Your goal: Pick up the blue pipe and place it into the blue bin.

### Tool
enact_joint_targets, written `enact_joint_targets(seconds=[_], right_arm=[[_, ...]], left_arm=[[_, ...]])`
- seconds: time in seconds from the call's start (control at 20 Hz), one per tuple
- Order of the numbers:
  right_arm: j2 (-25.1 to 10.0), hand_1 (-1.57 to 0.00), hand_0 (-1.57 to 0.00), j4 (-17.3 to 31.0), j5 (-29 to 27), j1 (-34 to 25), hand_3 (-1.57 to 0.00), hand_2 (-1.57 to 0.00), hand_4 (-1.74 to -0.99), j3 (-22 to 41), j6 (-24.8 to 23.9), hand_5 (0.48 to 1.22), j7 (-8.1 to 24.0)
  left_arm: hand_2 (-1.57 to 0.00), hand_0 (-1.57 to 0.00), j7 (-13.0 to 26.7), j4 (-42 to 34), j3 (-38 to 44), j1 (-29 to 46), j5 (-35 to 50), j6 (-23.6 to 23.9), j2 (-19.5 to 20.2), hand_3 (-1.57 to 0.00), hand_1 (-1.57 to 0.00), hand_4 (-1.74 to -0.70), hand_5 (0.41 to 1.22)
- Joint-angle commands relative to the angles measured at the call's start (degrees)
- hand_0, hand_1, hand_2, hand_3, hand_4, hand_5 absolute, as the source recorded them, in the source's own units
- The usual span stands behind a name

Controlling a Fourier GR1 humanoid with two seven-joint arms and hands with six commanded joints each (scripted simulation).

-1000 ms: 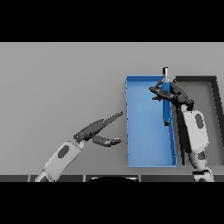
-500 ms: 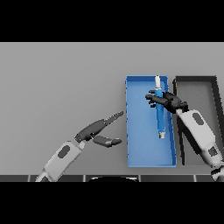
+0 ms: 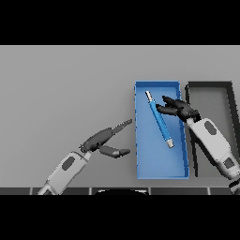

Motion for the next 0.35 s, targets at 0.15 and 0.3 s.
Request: enact_joint_targets(seconds=[0.15, 0.3], right_arm=[[-0.4, -0.01, -0.02, 0.2, 0.4, 0.1, -0.01, -0.01, -1.186, -0.1, 0.6, 0.772, -1.6], [-0.5, -0.01, -0.02, -0.4, 0.2, 0.0, -0.01, -0.01, -1.186, 0.0, 0.5, 0.769, -0.5]], left_arm=[[0.00, 0.00, 0.3, 0.4, -1.0, -0.1, -1.1, -0.1, -0.3, 0.00, 0.00, -0.83, 0.472], [0.00, 0.00, 0.6, 1.1, -0.7, -1.2, -1.0, 0.3, -1.3, 0.00, 0.00, -0.83, 0.474]])
